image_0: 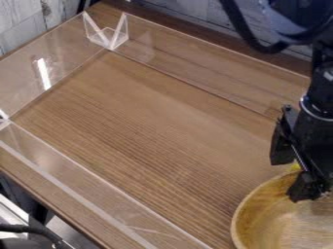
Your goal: Remove the lemon from inside the brown bowl and put it on the table
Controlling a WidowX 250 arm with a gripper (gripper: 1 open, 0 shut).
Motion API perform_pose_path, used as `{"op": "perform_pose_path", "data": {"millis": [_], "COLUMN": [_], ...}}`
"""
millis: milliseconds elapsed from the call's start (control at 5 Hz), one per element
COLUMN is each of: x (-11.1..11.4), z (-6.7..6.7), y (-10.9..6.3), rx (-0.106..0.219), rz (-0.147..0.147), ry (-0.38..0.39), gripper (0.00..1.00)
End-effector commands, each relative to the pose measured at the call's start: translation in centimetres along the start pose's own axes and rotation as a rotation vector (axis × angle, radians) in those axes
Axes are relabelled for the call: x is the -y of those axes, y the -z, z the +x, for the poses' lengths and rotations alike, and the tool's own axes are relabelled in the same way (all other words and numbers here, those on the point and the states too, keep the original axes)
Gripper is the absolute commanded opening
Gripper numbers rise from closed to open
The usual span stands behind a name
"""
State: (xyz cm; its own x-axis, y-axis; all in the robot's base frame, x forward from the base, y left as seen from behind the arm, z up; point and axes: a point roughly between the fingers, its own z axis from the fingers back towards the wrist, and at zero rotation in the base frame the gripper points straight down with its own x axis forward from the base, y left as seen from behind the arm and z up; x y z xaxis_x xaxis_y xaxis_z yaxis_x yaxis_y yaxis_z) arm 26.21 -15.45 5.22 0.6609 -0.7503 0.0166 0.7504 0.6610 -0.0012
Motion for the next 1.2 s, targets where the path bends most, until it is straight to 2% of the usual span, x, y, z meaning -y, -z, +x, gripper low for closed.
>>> {"op": "perform_pose_path", "data": {"millis": [0,200,600,1000], "x": [-0.2,-0.4,-0.4,-0.9], "z": [0.6,0.5,0.6,0.0], "y": [-0.4,0.2,0.6,-0.1], "rx": [0.042,0.047,0.051,0.039], "rz": [0.021,0.021,0.025,0.037], "ry": [0.012,0.01,0.011,0.016], "gripper": [1.0,0.0,0.0,0.0]}}
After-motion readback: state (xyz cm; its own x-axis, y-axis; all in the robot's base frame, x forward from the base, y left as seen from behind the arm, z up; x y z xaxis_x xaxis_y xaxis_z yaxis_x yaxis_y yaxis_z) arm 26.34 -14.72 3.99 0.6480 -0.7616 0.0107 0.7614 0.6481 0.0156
